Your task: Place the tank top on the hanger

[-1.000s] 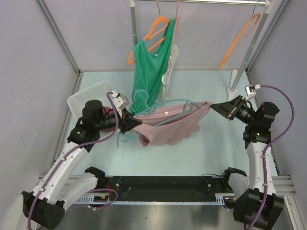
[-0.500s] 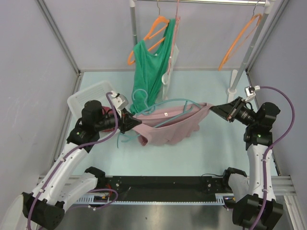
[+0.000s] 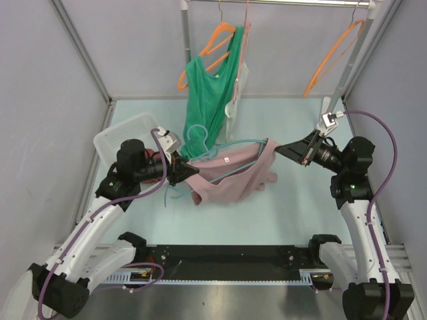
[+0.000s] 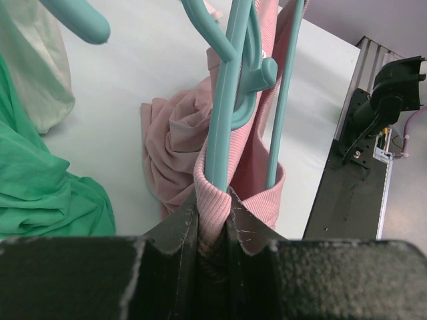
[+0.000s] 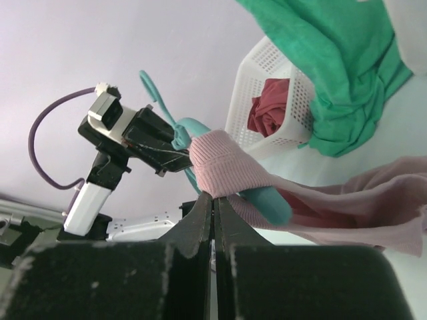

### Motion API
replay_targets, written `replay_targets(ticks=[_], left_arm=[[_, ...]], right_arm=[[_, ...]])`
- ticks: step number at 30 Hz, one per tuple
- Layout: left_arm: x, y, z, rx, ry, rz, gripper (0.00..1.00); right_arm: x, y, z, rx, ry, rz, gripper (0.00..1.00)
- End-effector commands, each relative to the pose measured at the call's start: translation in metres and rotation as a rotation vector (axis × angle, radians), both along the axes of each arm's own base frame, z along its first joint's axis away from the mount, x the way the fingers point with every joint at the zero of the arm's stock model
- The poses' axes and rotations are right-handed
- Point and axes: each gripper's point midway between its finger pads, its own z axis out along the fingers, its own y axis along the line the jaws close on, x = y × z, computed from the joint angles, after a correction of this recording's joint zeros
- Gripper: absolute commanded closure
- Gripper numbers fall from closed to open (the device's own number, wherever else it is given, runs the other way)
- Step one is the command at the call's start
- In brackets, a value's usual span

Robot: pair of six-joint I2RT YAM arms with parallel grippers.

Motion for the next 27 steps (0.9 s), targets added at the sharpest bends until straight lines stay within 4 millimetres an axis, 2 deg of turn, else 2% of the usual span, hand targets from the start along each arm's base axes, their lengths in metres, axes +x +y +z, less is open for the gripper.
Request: replay_targets(ticks=[1,11,15,20,23,26,27], left_arm=[[0.001,-0.004,0.009,-0.015,-0.049,-0.017,1.00],[-0.002,-0.006,0.009,-0.014,-0.055,-0.033,1.00],[-0.001,-0.006,0.007,-0.011,-0.050,-0.029,1.00],[0.001,-0.006,0.007,-0.006,-0.049,-0.019,1.00],[0.005,-0.003,0.006,0.003,-0.052,0.009,1.00],[0.011,0.001,0.003,0.024,-0.049,0.054,1.00],[0.013,0.002,0.001,0.033,-0.044,0.067,1.00]], right_arm=[[0.006,0.005,0.028,-0.011,-0.099,-0.027,1.00],[0.010,0.047,0.038,-0.027,-0.127,0.070,1.00],[-0.001,0.069,0.043,-0.032,-0.147,0.136,1.00],[-0.013,0.082,0.047,-0.060,-0.172,0.170,1.00],[-0.025,0.087,0.043,-0.078,-0.181,0.204,1.00],[-0.039,0.090,0.026,-0.120,-0.148,0.229,1.00],[-0.040,0.089,0.014,-0.134,-0.120,0.225,1.00]])
